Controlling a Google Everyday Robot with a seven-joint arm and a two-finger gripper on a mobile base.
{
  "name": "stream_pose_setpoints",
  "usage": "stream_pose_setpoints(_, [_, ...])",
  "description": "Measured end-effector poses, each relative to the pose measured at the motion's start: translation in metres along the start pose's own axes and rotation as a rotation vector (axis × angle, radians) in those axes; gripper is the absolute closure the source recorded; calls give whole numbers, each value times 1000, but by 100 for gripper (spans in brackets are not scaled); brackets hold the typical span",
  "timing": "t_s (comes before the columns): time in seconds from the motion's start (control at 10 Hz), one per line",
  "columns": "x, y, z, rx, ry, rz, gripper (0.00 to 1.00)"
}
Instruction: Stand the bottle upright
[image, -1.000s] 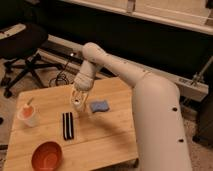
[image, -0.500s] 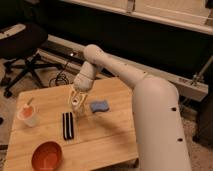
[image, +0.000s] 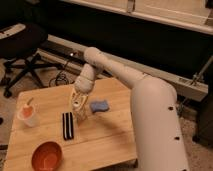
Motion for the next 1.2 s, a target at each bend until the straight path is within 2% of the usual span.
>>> stream_pose_setpoints(0.3, [3,4,2,-48,-9,14,30])
stream_pose_setpoints(0.5, [5,5,3,-67,-10,21,20])
stream_pose_setpoints(1.2, [6,5,2,-66,-9,23,20])
